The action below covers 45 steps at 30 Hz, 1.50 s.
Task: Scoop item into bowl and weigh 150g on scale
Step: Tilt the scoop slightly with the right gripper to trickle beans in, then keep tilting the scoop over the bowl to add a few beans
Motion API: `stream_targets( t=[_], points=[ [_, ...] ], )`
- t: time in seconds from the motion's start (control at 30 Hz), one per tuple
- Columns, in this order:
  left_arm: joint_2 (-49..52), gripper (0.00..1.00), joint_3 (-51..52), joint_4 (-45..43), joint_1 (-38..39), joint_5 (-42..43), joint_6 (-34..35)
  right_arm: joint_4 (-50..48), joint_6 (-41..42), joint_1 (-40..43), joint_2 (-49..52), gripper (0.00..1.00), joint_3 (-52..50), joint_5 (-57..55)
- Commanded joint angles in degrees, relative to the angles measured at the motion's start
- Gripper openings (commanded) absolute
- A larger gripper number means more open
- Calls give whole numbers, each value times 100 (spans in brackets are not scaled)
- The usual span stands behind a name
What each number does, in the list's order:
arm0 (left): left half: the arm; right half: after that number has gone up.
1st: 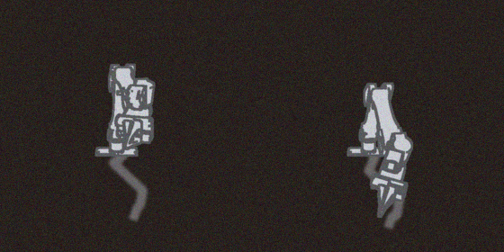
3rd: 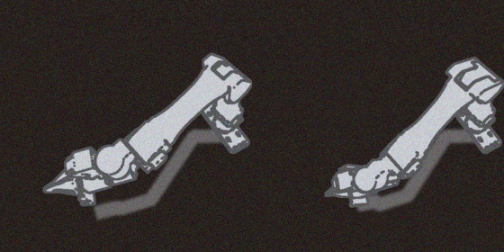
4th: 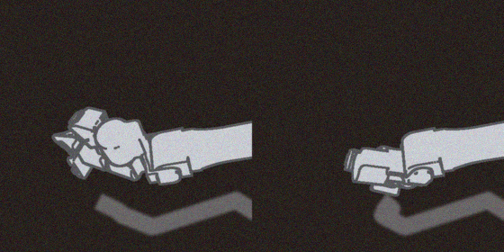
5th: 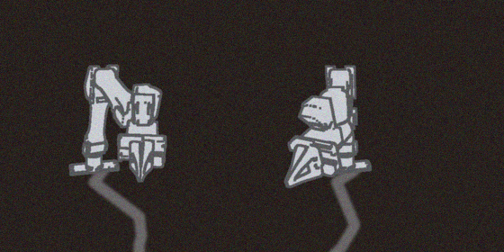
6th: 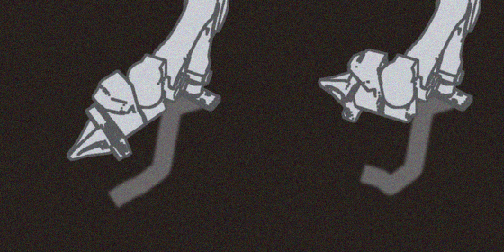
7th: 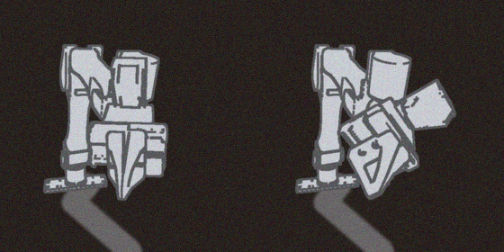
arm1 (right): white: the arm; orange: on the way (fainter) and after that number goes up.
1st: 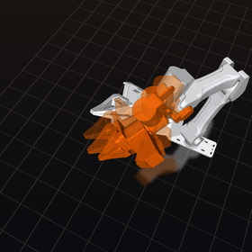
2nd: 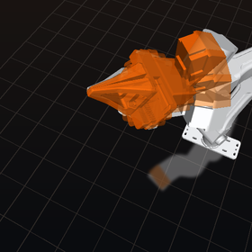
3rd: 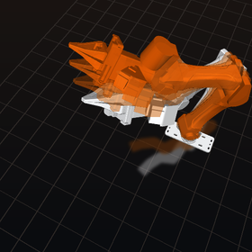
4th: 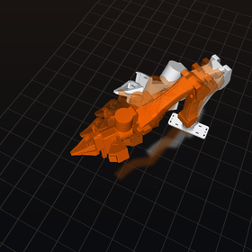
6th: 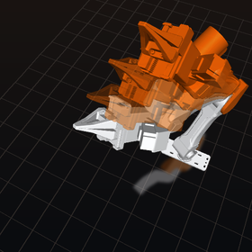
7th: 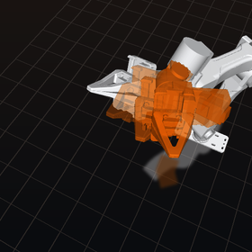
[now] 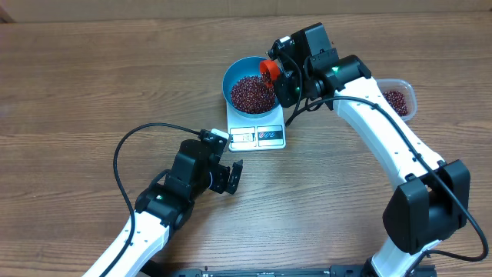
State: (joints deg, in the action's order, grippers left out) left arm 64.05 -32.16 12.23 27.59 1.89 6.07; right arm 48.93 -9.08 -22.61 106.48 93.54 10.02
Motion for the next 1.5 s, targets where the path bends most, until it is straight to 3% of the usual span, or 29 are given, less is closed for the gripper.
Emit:
stream_targets(
  t=[0.0, 1.47],
  points=[
    [35, 100, 24, -4, -24, -42, 81, -26, -70, -81, -11, 4, 179, -59],
    [35, 100, 24, -2, -24, -42, 81, -83, -319, -170, -11, 4, 179, -9]
  ],
)
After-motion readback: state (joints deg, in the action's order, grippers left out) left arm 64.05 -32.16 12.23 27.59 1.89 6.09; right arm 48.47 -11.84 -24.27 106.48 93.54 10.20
